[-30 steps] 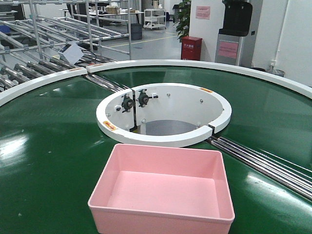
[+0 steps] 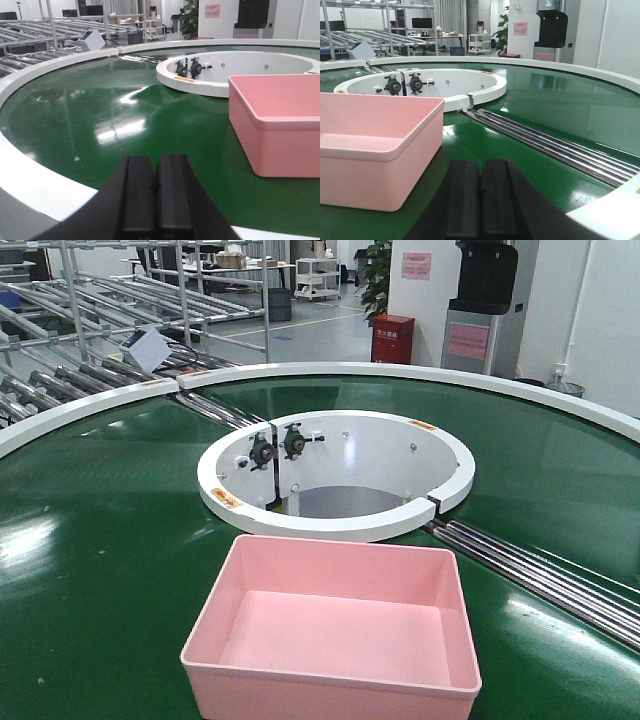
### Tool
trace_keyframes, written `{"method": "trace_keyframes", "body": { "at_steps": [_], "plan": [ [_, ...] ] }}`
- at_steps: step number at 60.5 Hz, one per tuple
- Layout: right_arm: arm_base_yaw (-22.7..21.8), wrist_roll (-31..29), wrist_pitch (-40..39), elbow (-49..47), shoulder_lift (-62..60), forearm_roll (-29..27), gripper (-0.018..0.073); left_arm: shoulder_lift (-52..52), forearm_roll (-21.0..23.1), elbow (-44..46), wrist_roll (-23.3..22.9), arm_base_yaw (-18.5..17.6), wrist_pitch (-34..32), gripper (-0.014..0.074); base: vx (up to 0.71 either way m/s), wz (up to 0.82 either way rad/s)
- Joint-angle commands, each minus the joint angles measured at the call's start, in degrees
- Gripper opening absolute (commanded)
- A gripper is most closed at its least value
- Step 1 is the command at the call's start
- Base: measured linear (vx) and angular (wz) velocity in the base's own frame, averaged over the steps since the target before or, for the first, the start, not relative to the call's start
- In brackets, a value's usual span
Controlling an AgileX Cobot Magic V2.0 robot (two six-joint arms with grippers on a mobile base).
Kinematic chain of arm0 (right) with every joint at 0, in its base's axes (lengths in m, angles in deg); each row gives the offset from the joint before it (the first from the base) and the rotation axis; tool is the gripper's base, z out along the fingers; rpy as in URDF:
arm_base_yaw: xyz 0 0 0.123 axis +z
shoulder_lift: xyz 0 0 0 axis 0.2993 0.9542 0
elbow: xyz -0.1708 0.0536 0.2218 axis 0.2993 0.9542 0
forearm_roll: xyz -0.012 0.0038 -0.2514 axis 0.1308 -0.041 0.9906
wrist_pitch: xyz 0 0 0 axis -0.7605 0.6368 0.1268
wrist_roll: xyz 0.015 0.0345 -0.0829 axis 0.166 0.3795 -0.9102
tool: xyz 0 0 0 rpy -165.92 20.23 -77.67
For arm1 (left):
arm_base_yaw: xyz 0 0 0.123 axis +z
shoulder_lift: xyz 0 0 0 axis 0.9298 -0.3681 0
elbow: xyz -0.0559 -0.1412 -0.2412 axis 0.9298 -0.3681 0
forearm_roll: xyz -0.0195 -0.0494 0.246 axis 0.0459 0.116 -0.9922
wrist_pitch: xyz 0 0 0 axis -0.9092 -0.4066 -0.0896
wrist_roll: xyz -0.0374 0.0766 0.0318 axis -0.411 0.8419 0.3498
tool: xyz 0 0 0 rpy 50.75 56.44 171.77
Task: Grab pink bin and stack on right shelf
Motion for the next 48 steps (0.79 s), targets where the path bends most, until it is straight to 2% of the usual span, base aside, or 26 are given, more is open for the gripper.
{"method": "trace_keyframes", "body": {
  "at_steps": [1,6,9,20,25,35,42,48],
  "plan": [
    [-0.14,-0.54,-8.10,0.23,-0.81,0.69,-0.0009,1.08,-0.03,-0.75,-0.61,-0.01,-5.80,-0.0003,0.00,0.00],
    [-0.14,-0.48,-12.93,-0.77,-0.81,0.70,-0.0009,1.08,0.07,-0.22,-0.70,-0.01,-7.88,-0.0003,0.00,0.00],
    [-0.14,-0.48,-13.24,-3.26,-0.76,0.70,-0.0009,1.08,0.28,0.97,-0.82,-0.01,-10.16,-0.0003,0.00,0.00],
    [-0.14,-0.66,-0.95,-18.71,1.66,1.11,-0.0009,-0.01,0.64,13.71,-0.76,-0.01,-9.54,-0.0003,0.00,0.00],
    [-0.14,-0.96,6.84,-26.19,5.58,1.11,-0.0009,-3.10,0.64,21.83,-0.76,-0.01,-3.06,-0.0003,0.00,0.00],
    [-0.14,-0.96,22.68,-37.60,15.80,1.05,-0.0009,-13.82,0.64,36.36,-0.61,-0.01,17.17,-0.0003,0.00,0.00],
    [-0.14,-0.96,31.36,-40.68,22.93,0.56,-0.0009,-20.79,0.64,39.79,-0.61,-0.01,26.91,-0.0003,0.00,0.00],
    [-0.14,-0.40,33.02,-40.05,28.23,0.58,-0.0009,-25.38,1.25,39.53,-0.61,-0.01,31.32,-0.0003,0.00,0.00]
  ]
}}
